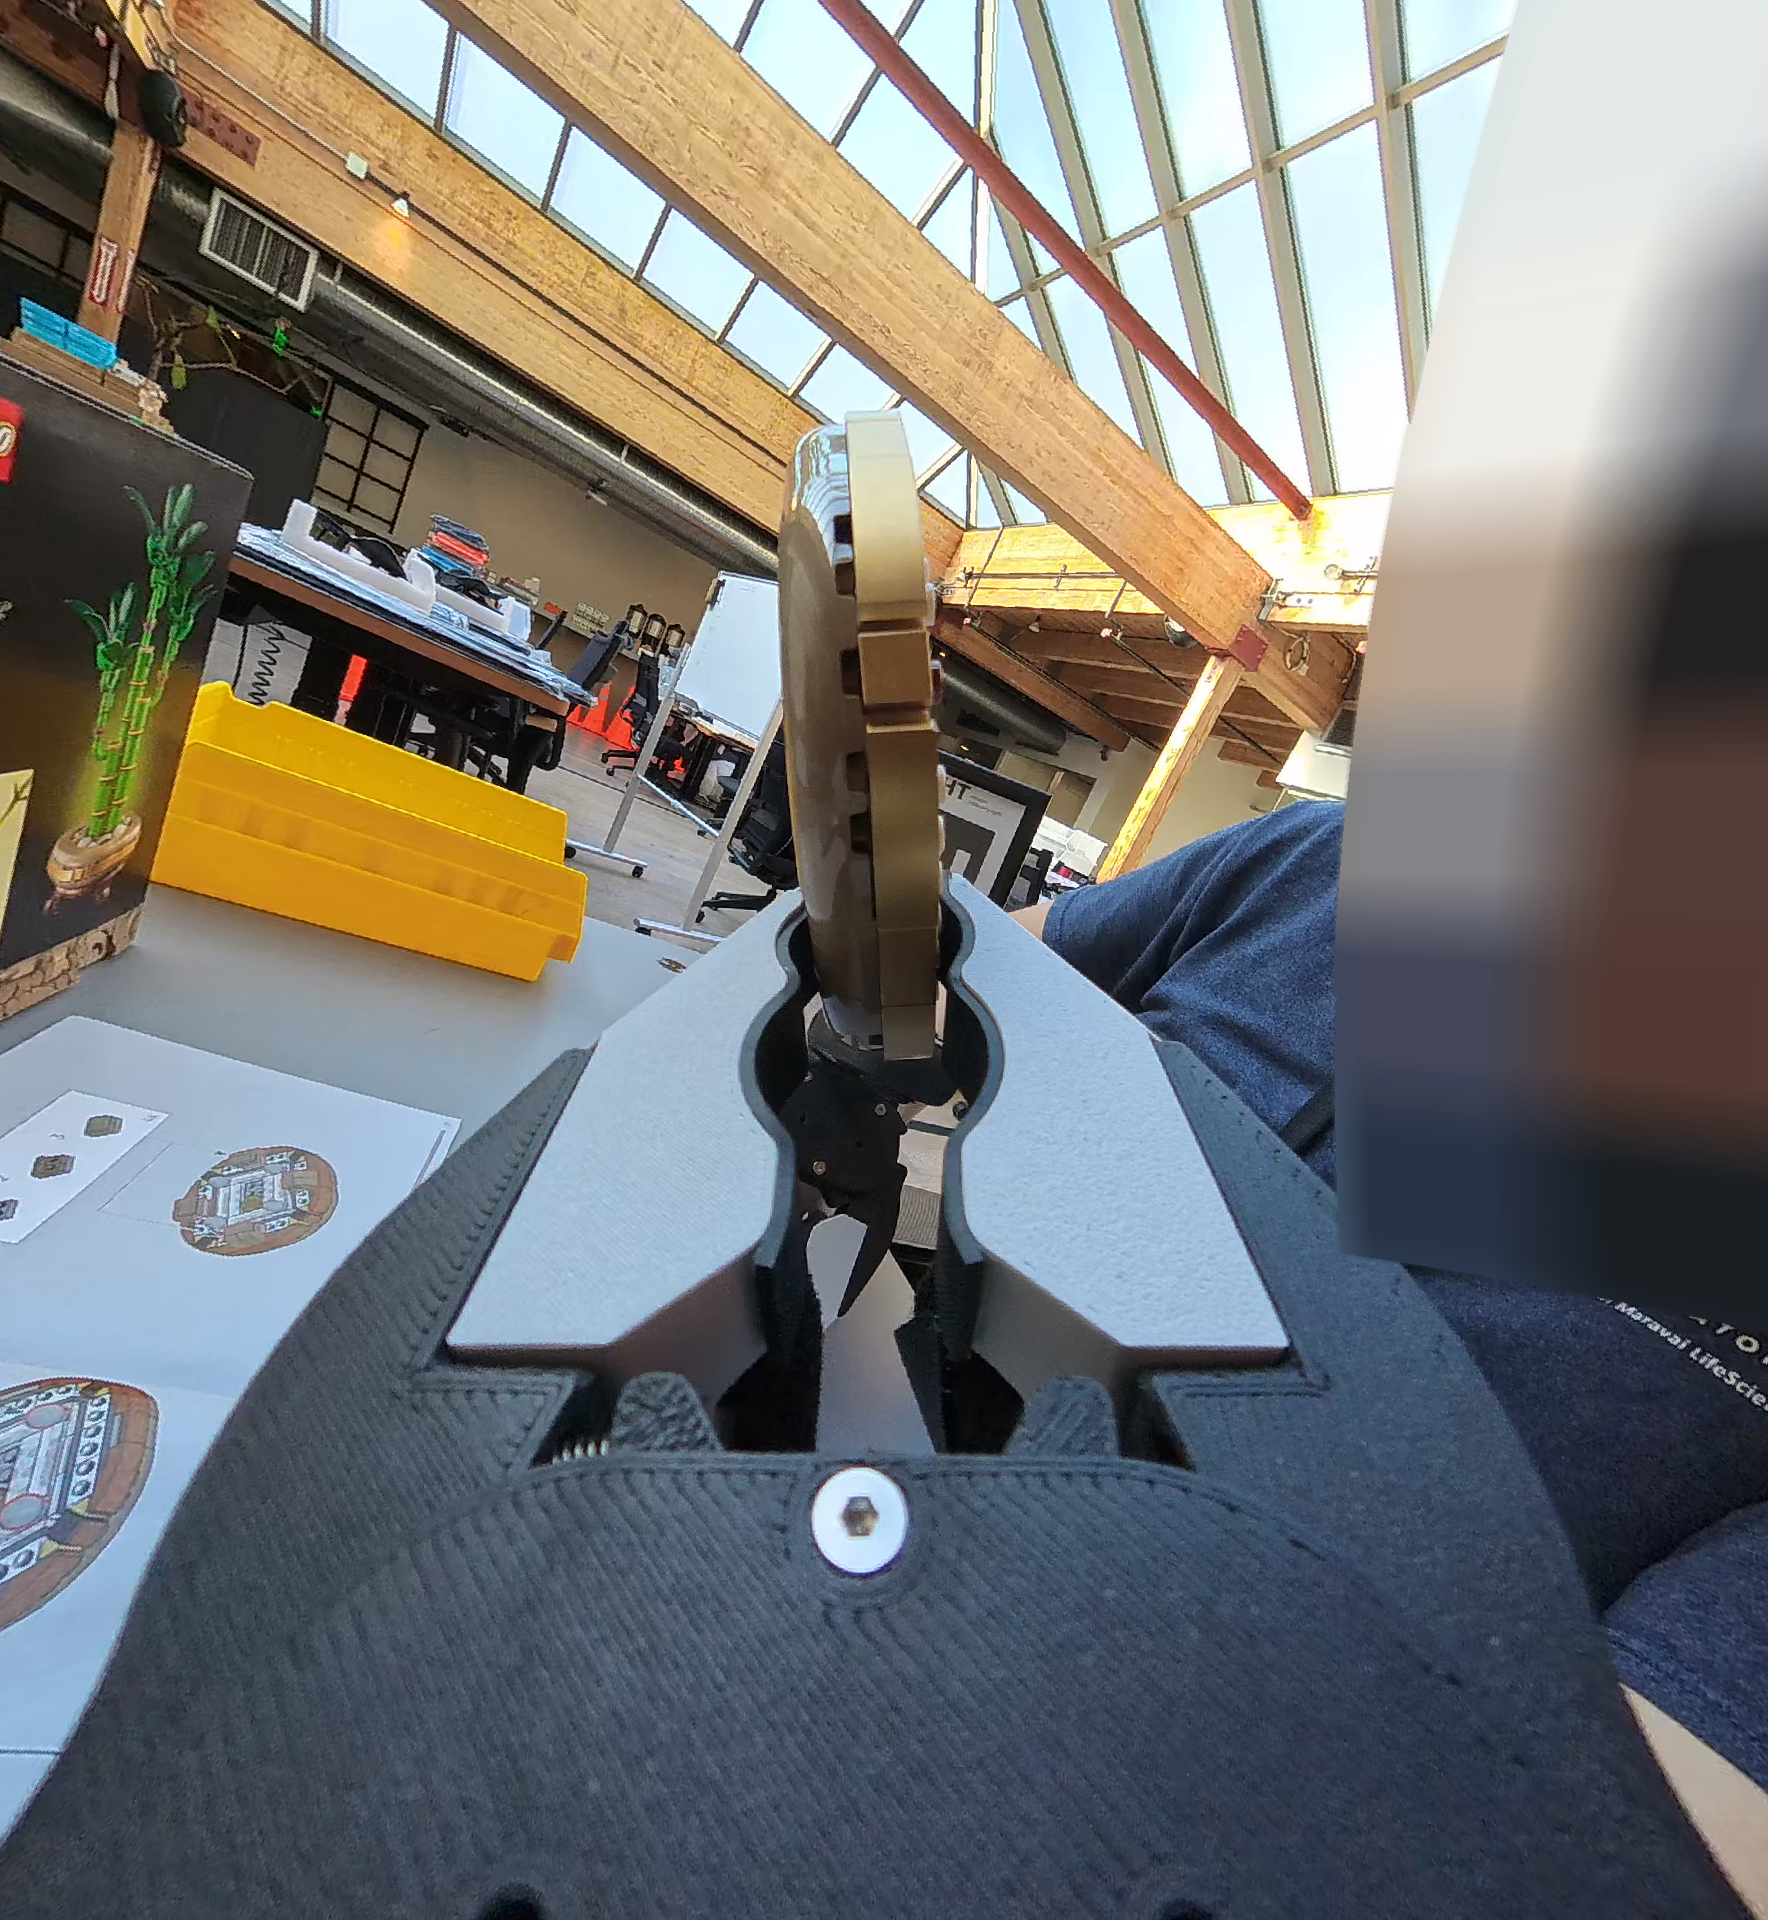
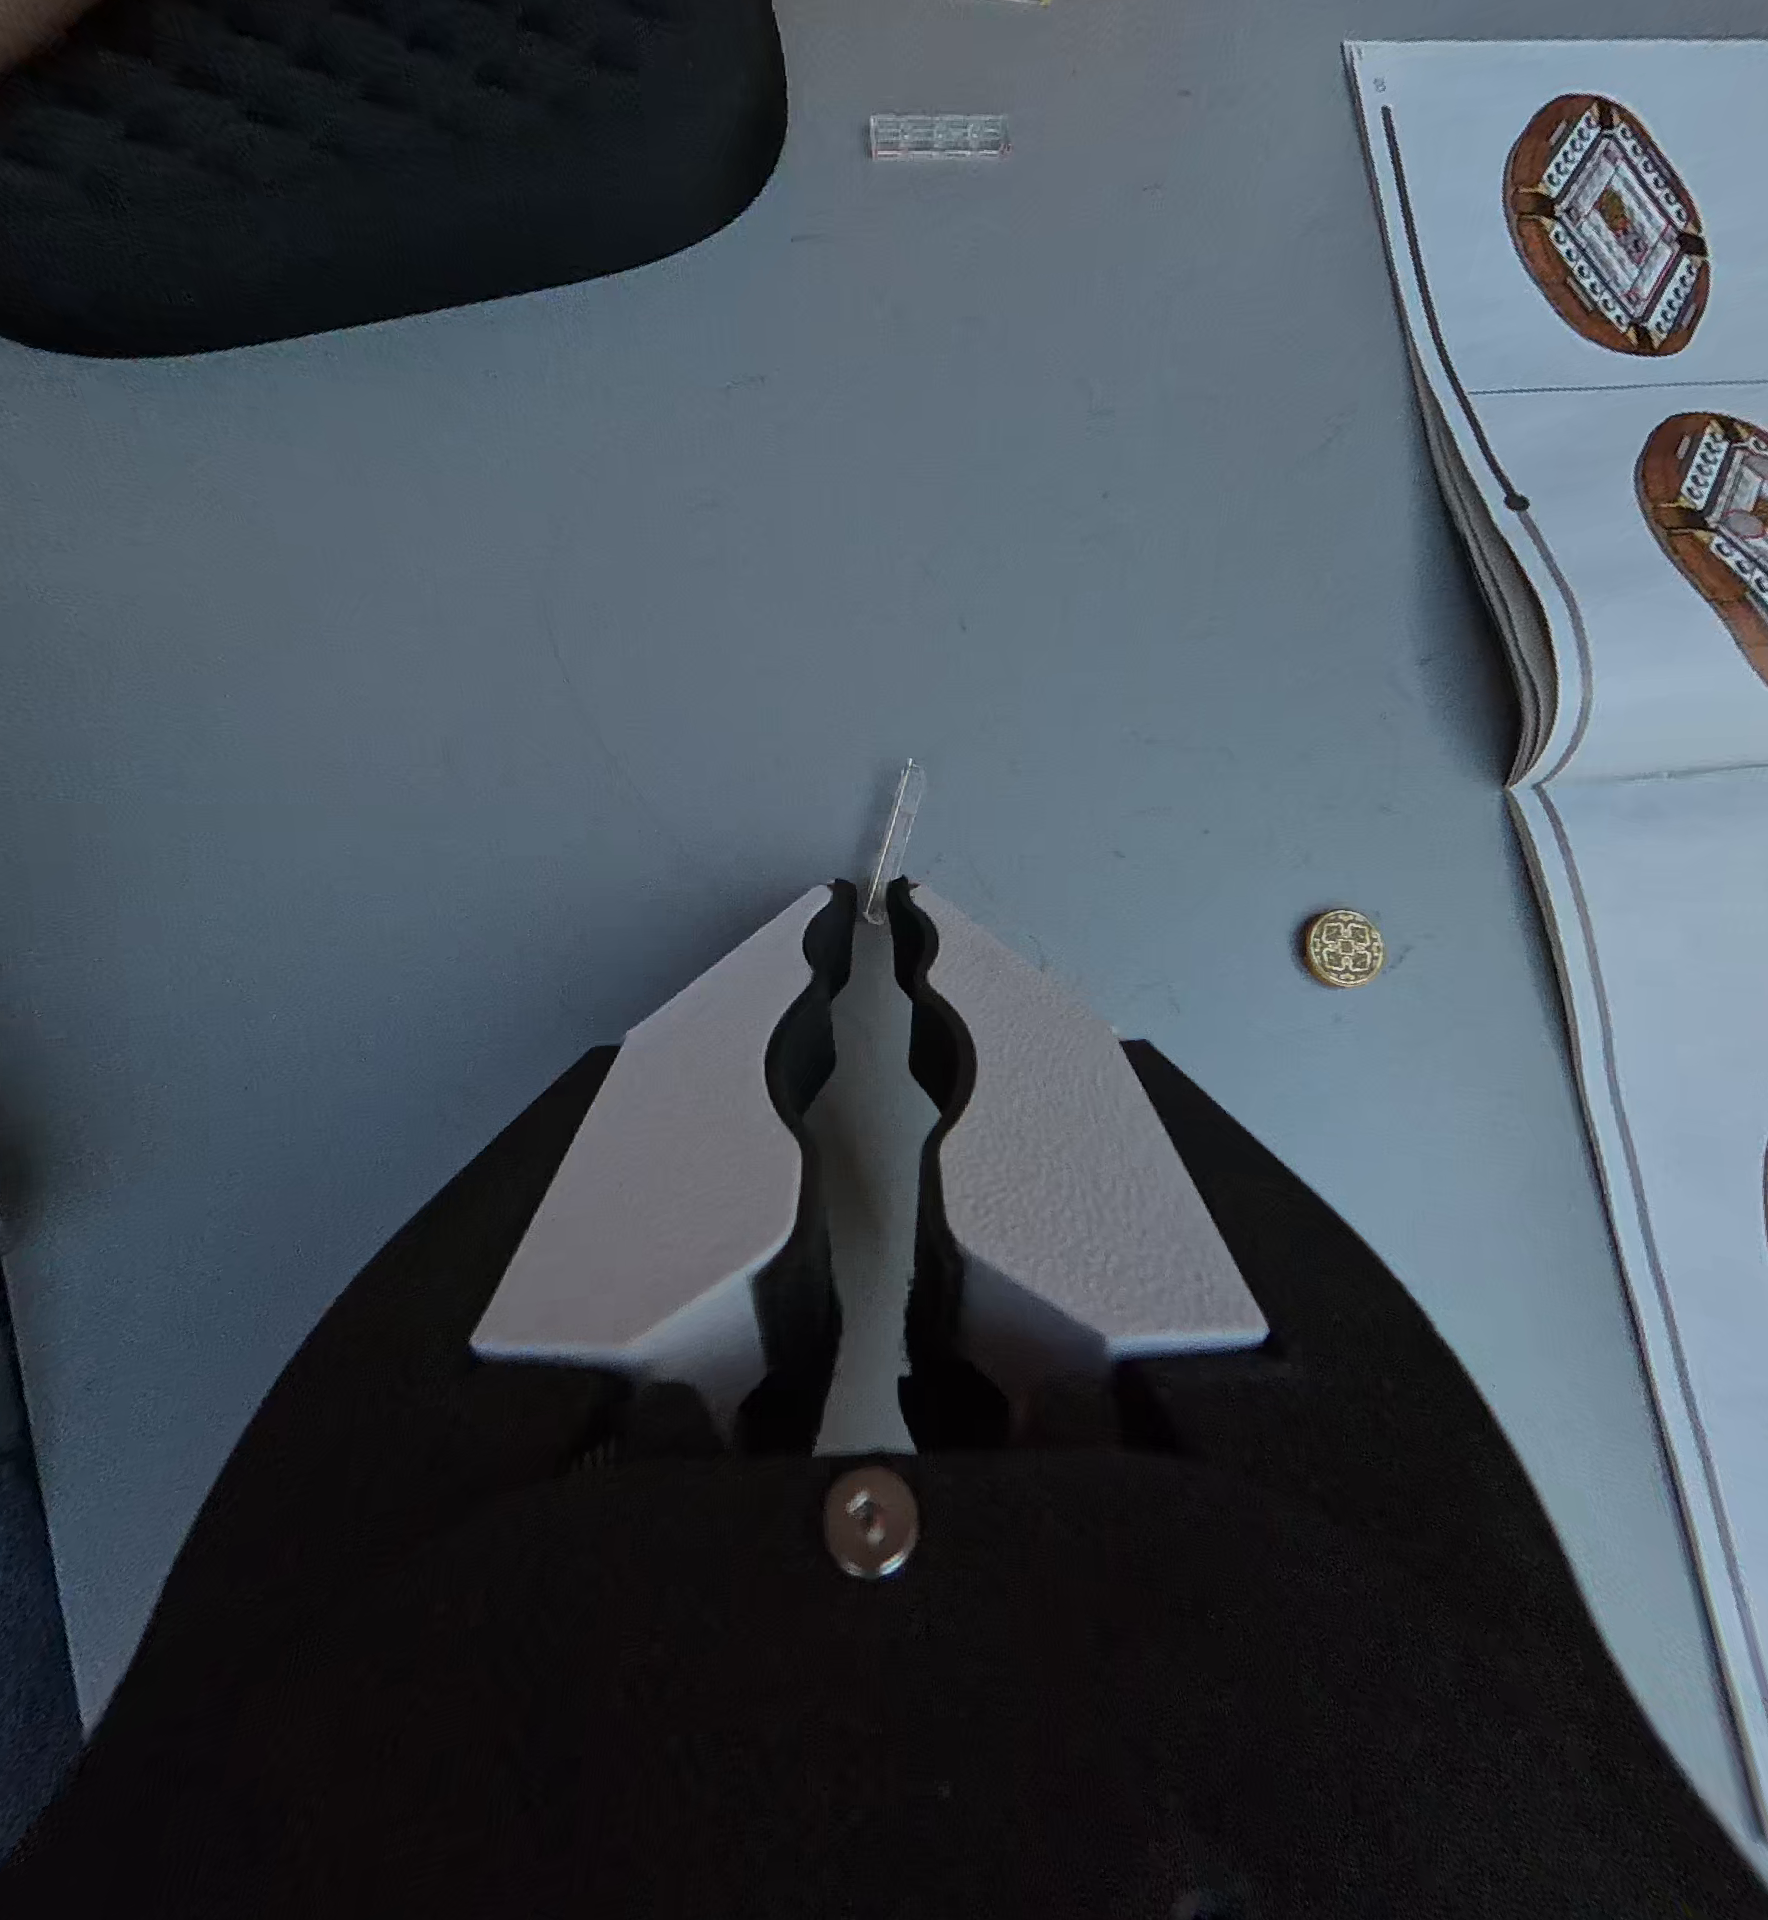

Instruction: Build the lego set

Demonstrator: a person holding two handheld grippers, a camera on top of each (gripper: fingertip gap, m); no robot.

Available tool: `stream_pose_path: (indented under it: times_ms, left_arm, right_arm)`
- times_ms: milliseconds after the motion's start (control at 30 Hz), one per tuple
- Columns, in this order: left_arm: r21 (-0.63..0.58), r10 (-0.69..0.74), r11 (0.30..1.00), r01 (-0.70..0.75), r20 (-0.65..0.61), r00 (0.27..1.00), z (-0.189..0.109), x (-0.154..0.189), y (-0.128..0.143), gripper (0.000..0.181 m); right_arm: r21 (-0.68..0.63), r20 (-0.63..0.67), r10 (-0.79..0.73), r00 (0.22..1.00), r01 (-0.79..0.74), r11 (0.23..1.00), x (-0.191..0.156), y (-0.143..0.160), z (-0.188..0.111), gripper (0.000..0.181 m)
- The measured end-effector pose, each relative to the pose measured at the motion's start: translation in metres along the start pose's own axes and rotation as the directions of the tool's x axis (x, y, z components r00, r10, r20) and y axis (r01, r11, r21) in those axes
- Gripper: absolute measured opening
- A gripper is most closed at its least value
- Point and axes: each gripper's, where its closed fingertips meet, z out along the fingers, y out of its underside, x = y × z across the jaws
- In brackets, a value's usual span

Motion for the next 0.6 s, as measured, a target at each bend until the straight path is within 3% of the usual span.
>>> stream_pose_path:
  times_ms: [167,300,367,500,600]
  left_arm:
    - [-0.017,-0.007,1.000,0.007,0.013,1.000,0.003,-0.004,0.004,0.019]
    - [-0.027,-0.016,1.000,0.016,0.017,1.000,0.004,-0.007,0.007,0.018]
    - [-0.029,-0.019,0.999,0.020,0.023,1.000,0.005,-0.010,0.008,0.019]
    - [-0.072,-0.007,0.997,0.016,0.112,0.994,0.006,-0.027,0.016,0.019]
    - [-0.138,-0.003,0.990,0.031,0.199,0.980,0.008,-0.046,0.029,0.018]
  right_arm:
    - [0.021,0.066,0.177,0.982,-0.179,0.984,0.003,-0.001,0.003,0.003]
    - [0.023,0.176,0.382,0.907,-0.392,0.920,0.008,-0.002,0.001,0.002]
    - [0.004,0.300,0.515,0.803,-0.540,0.841,0.005,-0.008,-0.003,0.002]
    - [-0.022,0.588,0.644,0.489,-0.787,0.617,0.009,-0.041,-0.037,0.002]
    - [-0.014,0.675,0.622,0.397,-0.836,0.548,0.024,-0.056,-0.066,0.002]
